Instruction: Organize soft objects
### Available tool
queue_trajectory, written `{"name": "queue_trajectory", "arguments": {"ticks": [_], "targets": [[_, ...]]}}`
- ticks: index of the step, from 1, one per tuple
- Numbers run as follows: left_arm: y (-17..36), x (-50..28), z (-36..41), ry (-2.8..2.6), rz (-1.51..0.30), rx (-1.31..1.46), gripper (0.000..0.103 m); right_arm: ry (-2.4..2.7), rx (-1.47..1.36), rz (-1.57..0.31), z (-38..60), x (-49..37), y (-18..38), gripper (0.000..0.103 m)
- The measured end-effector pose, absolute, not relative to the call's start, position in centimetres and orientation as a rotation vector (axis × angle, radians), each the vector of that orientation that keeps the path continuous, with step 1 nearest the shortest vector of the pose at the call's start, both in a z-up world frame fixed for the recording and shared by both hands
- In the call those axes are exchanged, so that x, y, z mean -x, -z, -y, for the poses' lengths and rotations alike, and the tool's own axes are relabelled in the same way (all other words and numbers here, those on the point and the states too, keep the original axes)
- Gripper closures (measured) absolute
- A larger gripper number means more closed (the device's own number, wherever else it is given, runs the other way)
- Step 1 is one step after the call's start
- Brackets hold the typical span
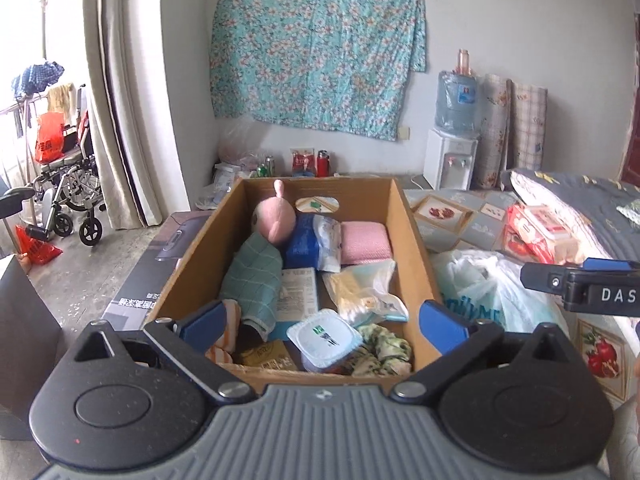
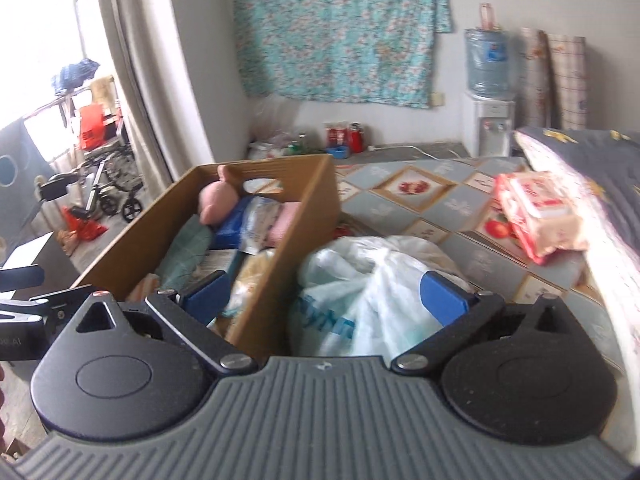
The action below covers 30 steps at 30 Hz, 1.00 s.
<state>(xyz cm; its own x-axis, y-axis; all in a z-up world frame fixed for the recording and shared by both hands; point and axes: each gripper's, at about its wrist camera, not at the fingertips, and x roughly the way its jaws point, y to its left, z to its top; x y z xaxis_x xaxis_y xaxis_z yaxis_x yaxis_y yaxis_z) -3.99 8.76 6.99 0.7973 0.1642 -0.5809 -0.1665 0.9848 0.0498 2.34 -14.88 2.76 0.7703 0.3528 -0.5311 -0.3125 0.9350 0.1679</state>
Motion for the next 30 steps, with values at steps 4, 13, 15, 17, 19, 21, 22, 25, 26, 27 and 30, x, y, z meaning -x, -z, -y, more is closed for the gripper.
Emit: {"name": "queue_trajectory", "arguments": {"ticks": [4, 13, 15, 17, 19, 21, 22, 25, 26, 27, 30], "targets": [[-6.8, 3.8, -6.8, -0.194, -0.673, -0.032, 0.000, -0.297, -0.074, -0.588, 17.0, -0.8, -2.6, 0.001], [-6.5, 3.8, -5.1, -0.113, -0.698, 0.016, 0.000, -0.224, -0.016, -0.544, 18.5, 1.9, -2.9, 0.001], [-6.5, 3.9, -5.0, -0.114, -0.697, 0.032, 0.000, -0.199, 0.007, -0.547, 18.5, 2.3, -2.9, 0.001], [-6.4, 3.8, -5.0, -0.129, -0.698, 0.037, 0.000, -0.189, 0.027, -0.544, 18.4, 2.6, -2.8, 0.001], [-6.2, 3.6, -5.0, -0.150, -0.703, 0.028, 0.000, -0.185, 0.047, -0.537, 18.2, 2.8, -2.8, 0.001], [-6.0, 3.5, -5.0, -0.159, -0.708, 0.020, 0.000, -0.178, 0.062, -0.524, 18.1, 3.0, -2.9, 0.001], [-5.9, 3.4, -5.0, -0.162, -0.711, 0.017, 0.000, -0.177, 0.067, -0.518, 18.1, 3.1, -3.0, 0.001], [-5.6, 3.3, -5.0, -0.178, -0.721, 0.005, 0.000, -0.179, 0.057, -0.509, 18.0, 3.2, -3.3, 0.001], [-5.5, 3.2, -5.0, -0.184, -0.723, 0.000, 0.000, -0.180, 0.048, -0.514, 17.9, 3.0, -3.3, 0.001], [-5.4, 3.2, -5.1, -0.188, -0.725, -0.001, 0.000, -0.186, 0.034, -0.524, 18.0, 2.9, -3.3, 0.001], [-5.1, 3.1, -5.7, -0.189, -0.742, 0.027, 0.000, -0.215, -0.020, -0.580, 17.9, 2.3, -2.9, 0.001]]}}
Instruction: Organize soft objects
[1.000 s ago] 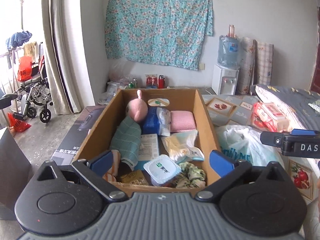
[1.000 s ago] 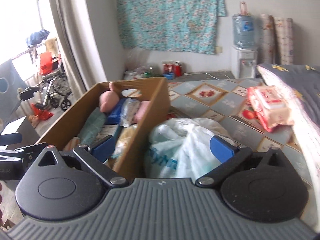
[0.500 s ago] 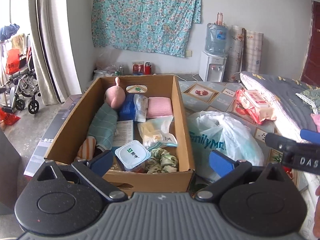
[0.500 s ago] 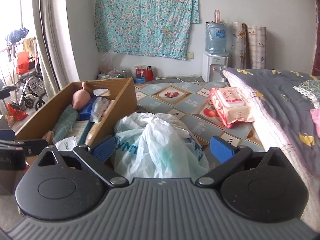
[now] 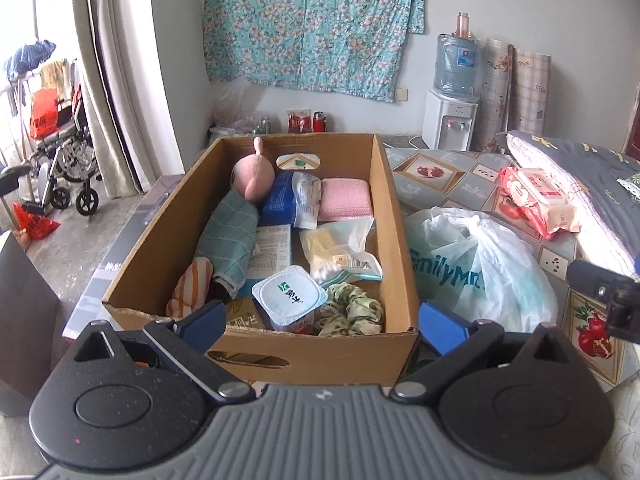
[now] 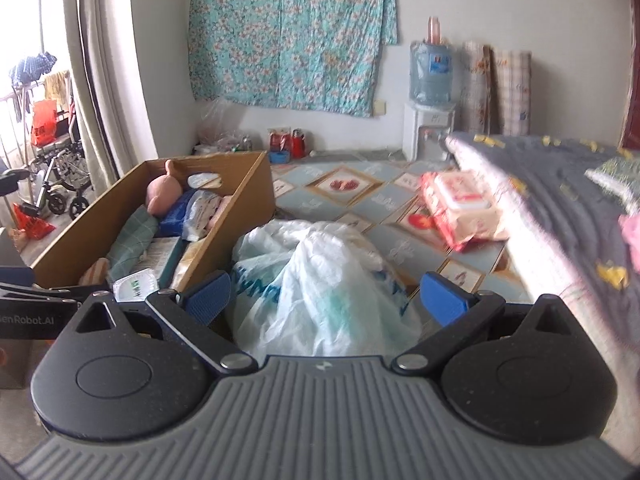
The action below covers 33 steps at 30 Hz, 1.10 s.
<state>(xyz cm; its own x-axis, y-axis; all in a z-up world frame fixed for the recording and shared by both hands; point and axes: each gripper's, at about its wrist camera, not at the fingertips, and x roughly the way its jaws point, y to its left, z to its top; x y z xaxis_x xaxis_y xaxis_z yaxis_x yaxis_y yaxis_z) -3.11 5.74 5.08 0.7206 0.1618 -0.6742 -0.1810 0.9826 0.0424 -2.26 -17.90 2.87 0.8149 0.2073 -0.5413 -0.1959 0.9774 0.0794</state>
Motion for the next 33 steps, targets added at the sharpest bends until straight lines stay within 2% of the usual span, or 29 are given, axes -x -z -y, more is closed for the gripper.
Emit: {"name": "queue_trajectory", "arguments": {"ticks": [11, 33], "targets": [[-3.7, 3.7, -7.2, -0.222, -0.798, 0.055, 0.000, -0.339, -0.012, -0.709, 13.5, 1.2, -0.6, 0.001], [-2.4, 3.5, -7.7, -0.251, -0.828, 0.042, 0.000, -0.331, 0.048, -0.756, 11.8, 0.6, 0.4, 0.001]]}}
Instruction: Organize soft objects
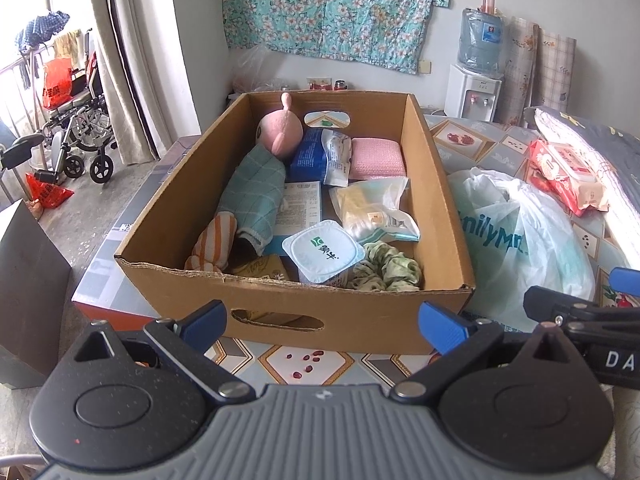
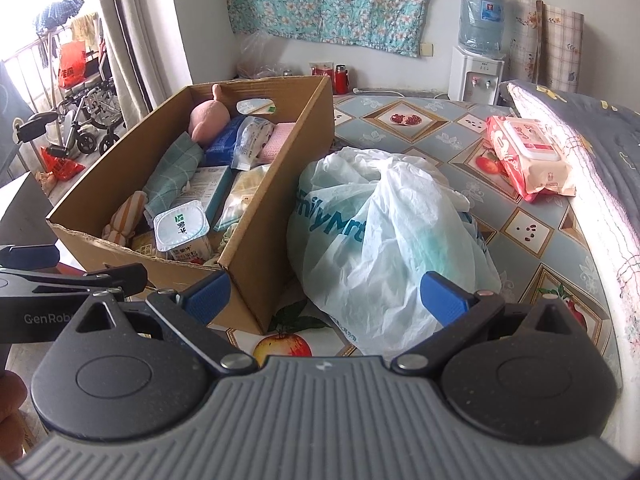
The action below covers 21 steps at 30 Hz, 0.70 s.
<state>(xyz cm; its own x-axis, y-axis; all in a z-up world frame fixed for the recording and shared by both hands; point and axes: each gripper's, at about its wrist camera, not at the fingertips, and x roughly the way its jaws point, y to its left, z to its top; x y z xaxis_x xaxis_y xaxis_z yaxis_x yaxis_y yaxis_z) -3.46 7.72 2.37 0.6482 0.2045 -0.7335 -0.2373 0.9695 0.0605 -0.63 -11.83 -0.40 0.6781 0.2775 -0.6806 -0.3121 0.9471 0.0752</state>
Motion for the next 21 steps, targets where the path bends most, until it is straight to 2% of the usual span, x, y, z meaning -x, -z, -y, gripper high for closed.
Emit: {"name": "queue_trajectory", "arguments": {"ticks": [21], "targets": [[-2.09, 3.11, -7.72, -0.259, -0.846, 0.046, 0.001, -0.327, 0.041, -0.779, 11.71, 0.15, 0.88, 0.001]]}}
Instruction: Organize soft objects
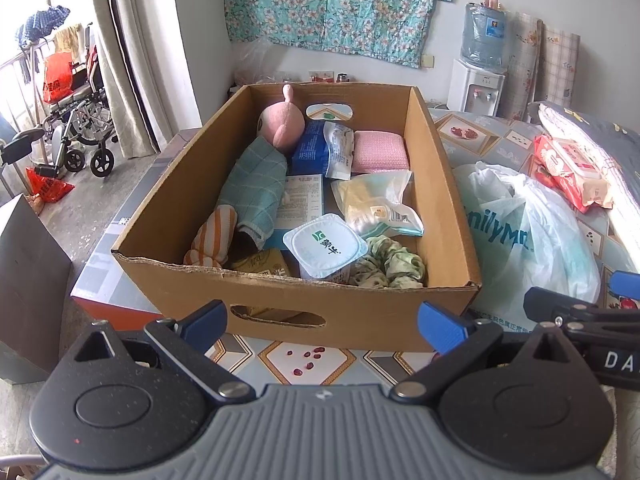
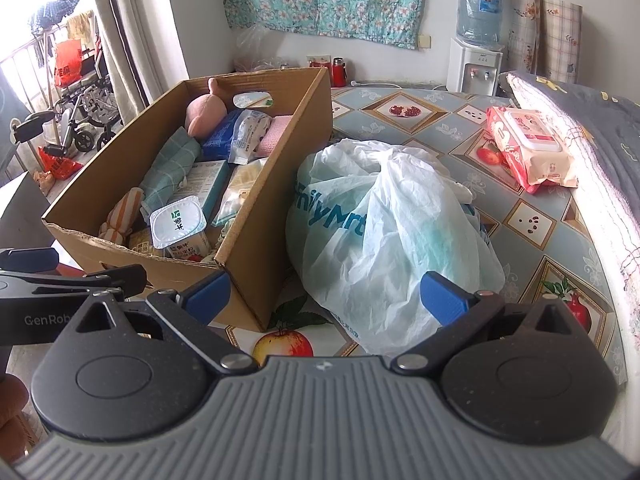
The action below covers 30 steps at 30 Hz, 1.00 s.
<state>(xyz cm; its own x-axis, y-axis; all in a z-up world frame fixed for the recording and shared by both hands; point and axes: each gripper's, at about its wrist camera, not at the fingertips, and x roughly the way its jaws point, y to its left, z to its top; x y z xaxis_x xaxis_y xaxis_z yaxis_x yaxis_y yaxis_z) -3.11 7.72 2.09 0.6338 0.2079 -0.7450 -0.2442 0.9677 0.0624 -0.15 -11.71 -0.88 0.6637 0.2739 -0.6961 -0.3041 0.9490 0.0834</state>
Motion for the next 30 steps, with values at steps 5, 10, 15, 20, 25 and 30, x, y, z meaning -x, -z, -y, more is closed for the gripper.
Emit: {"name": "queue_trajectory", "arguments": {"ticks": [5, 10, 15, 20, 25, 30], "targets": [[-2.09, 3.10, -7.73, -0.259, -0.847, 0.045, 0.001, -0.324, 0.041, -0.781, 11.69, 0.15, 0.92, 0.001], [-2.09, 3.09, -7.69, -0.259, -0.847, 0.045, 0.001, -0.324, 0.043, -0.780, 11.68, 0.14, 0.94, 0.001], [-1.94, 3.09, -7.71, -0.258, -0.850, 0.047, 0.001, -0.324, 0.042, -0.783, 11.66, 0.15, 0.96, 0.001], [-1.78, 3.10, -7.67, -0.258, -0.851, 0.048, 0.001, -0.323, 0.042, -0.784, 11.64, 0.15, 1.06, 0.001], [-1.83, 3.08, -7.71, -0.258, -0.852, 0.048, 0.001, -0.323, 0.042, -0.787, 11.64, 0.12, 1.15, 0.001], [-1.58, 3.12, -7.74, -0.258, -0.855, 0.049, 0.001, -0.322, 0.041, -0.795, 11.62, 0.10, 1.33, 0.001]]}}
